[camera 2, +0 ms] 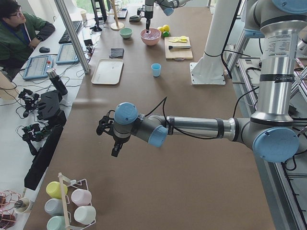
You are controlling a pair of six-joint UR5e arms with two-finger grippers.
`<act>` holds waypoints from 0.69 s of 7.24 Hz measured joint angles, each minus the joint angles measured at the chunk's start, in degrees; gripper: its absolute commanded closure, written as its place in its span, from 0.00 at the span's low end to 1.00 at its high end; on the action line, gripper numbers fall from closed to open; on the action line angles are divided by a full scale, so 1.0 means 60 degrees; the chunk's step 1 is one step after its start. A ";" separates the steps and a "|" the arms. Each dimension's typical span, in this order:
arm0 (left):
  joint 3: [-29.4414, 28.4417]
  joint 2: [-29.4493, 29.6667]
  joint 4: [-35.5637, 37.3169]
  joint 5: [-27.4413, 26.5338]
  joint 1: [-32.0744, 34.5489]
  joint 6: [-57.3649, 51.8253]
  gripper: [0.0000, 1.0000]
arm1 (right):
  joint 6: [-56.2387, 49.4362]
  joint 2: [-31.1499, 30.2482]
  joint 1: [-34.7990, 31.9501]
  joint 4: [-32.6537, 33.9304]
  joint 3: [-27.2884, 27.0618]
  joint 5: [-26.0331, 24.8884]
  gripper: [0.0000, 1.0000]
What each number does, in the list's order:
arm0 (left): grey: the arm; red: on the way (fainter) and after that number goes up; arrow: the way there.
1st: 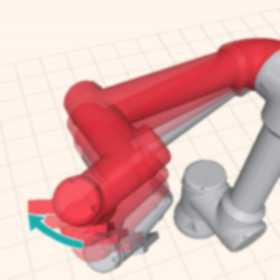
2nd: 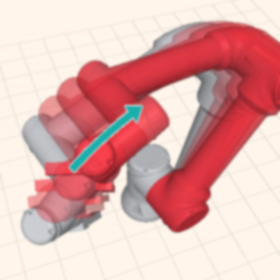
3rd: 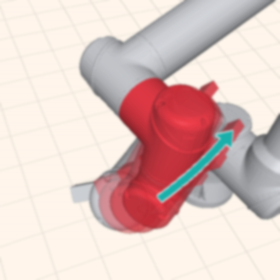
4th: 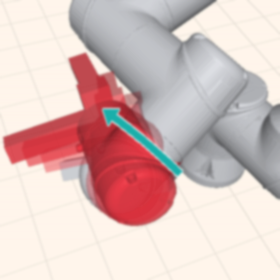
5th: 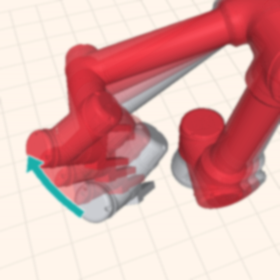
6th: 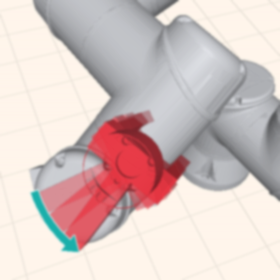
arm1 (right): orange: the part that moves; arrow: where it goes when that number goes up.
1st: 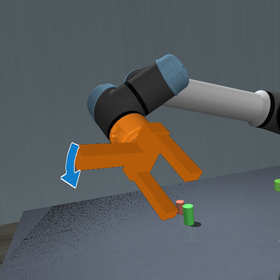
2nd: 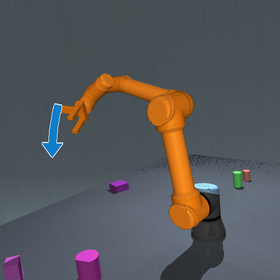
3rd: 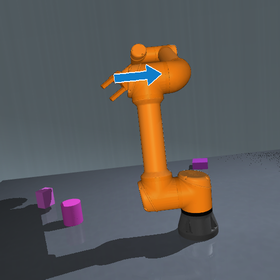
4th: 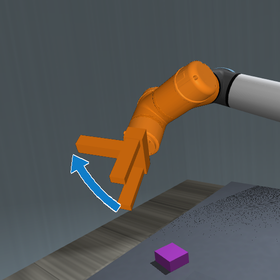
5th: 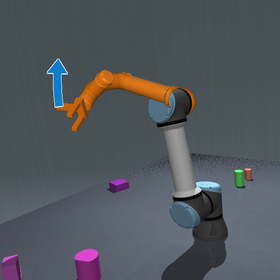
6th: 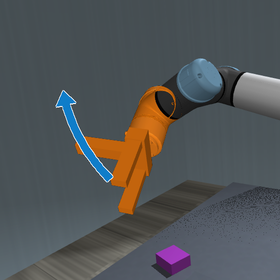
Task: Put ice and strawberries in cup
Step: 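Carry the ice cube with the right gripper over the blue cup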
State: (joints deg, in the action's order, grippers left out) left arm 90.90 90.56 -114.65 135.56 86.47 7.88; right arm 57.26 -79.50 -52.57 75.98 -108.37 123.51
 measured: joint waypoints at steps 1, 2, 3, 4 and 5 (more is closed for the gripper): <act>-0.0026 0.0001 0.0000 -0.0004 -0.0007 -0.0005 0.02 | 0.0540 0.0350 0.0258 0.0043 -0.0156 -0.0148 1.00; -0.0039 -0.0009 -0.0005 -0.0005 -0.0008 -0.0001 0.02 | 0.1176 0.0701 0.0662 0.0062 -0.0242 -0.0444 1.00; -0.0034 -0.0044 -0.0007 -0.0003 -0.0005 0.0002 0.02 | 0.1651 0.1026 0.1087 0.0073 -0.0285 -0.0760 1.00; -0.0026 -0.0093 -0.0008 0.0004 0.0004 0.0001 0.02 | 0.2008 0.1320 0.1465 0.0095 -0.0307 -0.1019 1.00; -0.0022 -0.0124 -0.0008 0.0007 0.0016 0.0000 0.02 | 0.2262 0.1661 0.1851 0.0143 -0.0282 -0.1320 1.00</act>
State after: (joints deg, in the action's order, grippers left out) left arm 90.77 89.82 -114.69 135.60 86.57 7.89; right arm 70.83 -69.53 -41.47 76.84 -110.06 115.59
